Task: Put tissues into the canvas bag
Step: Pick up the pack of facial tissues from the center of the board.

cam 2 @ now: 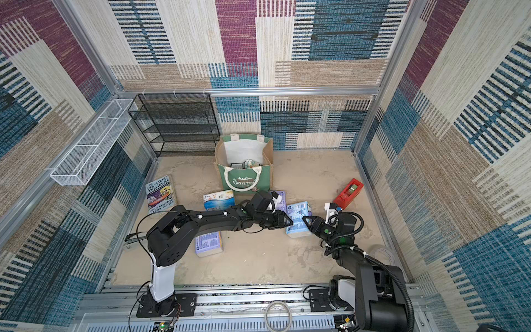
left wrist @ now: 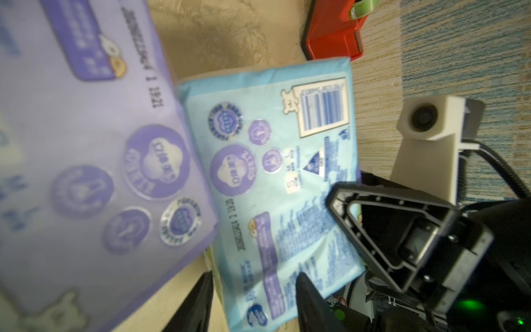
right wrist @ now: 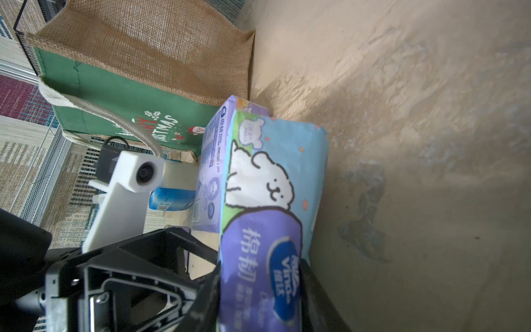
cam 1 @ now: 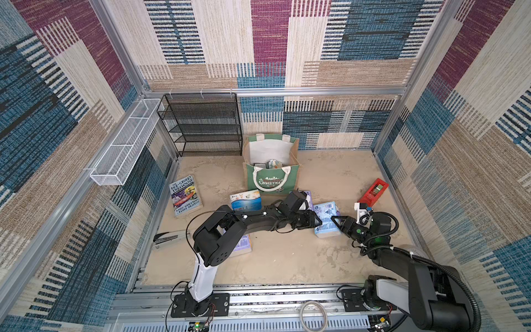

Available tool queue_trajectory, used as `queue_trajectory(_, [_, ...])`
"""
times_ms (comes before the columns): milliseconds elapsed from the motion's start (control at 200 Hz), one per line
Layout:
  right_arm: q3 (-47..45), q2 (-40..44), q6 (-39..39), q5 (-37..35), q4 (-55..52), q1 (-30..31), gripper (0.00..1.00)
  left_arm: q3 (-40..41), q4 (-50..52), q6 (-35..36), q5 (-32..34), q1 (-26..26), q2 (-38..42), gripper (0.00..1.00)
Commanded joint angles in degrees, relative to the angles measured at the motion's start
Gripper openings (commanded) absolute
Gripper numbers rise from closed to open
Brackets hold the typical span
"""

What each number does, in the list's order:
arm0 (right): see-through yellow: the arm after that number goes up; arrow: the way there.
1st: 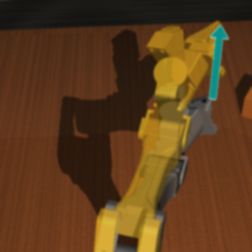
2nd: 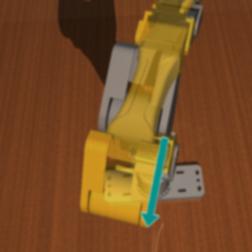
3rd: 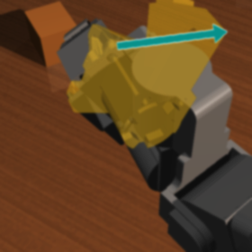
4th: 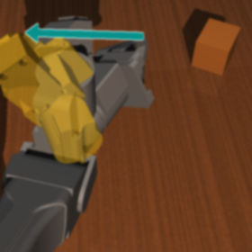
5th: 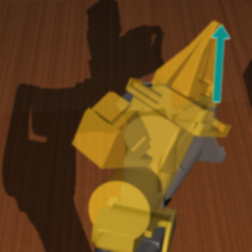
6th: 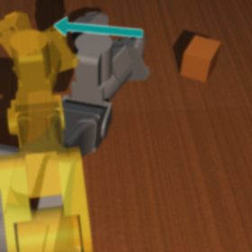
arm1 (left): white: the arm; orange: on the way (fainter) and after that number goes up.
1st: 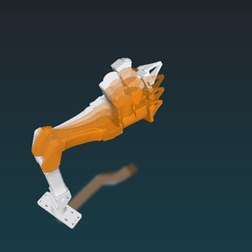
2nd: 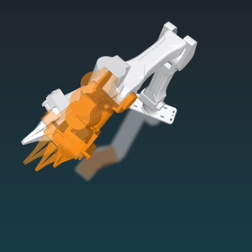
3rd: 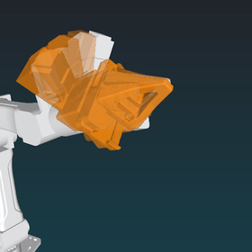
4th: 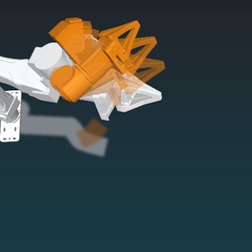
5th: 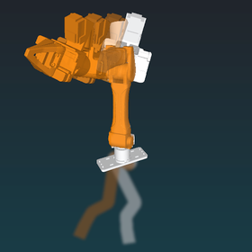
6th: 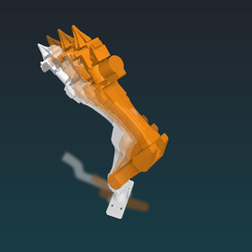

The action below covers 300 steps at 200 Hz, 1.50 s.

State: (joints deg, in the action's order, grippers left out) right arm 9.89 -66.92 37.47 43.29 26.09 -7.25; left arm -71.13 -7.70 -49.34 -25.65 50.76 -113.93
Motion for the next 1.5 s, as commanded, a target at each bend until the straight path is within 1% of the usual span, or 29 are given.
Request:
queue_trajectory(0, [1.1, 0.8, -1.4, 0.3, -1.6, 0.0, 0.38, 0.4, -2.1, 0.0, -0.3, 0.0, 1.5, 0.52])
queue_trajectory(215, [3.2, 5.3, -2.2, -1.6, -6.9, 0.0, 0.38, 3.5, -2.6, 0.0, 1.0, 0.0, 4.8, 0.55])
queue_trajectory(361, [5.2, 7.7, -2.2, -2.0, -9.9, 0.0, 0.38, 6.1, -2.5, 1.8, 2.9, -0.1, 8.1, 0.60])
queue_trajectory(466, [7.6, 8.3, -2.1, -1.9, -12.1, -0.1, 0.38, 9.0, -2.5, 3.3, 5.0, -0.4, 10.5, 0.66])
queue_trajectory(686, [13.5, 8.4, -1.3, -0.1, -15.1, -0.1, 0.37, 17.3, -4.5, 3.4, 8.9, -1.4, 15.9, 0.81])
queue_trajectory(837, [17.6, 7.0, -0.1, 1.8, -16.2, -0.1, 0.36, 21.2, -4.1, 3.9, 11.4, -2.7, 19.5, 0.88])
queue_trajectory(1117, [26.4, 4.0, 2.3, 3.4, -18.6, -0.3, 0.35, 25.5, -2.9, 5.1, 13.0, -6.4, 25.3, 0.90])
queue_trajectory(1262, [30.1, 2.0, 5.2, 4.9, -16.9, -0.1, 0.32, 27.3, -2.0, 5.6, 14.2, -7.7, 28.4, 0.90])
queue_trajectory(1498, [36.7, -1.9, 8.3, 5.4, -15.6, 1.2, 0.32, 29.9, 0.2, 5.9, 16.7, -9.9, 33.8, 0.90])
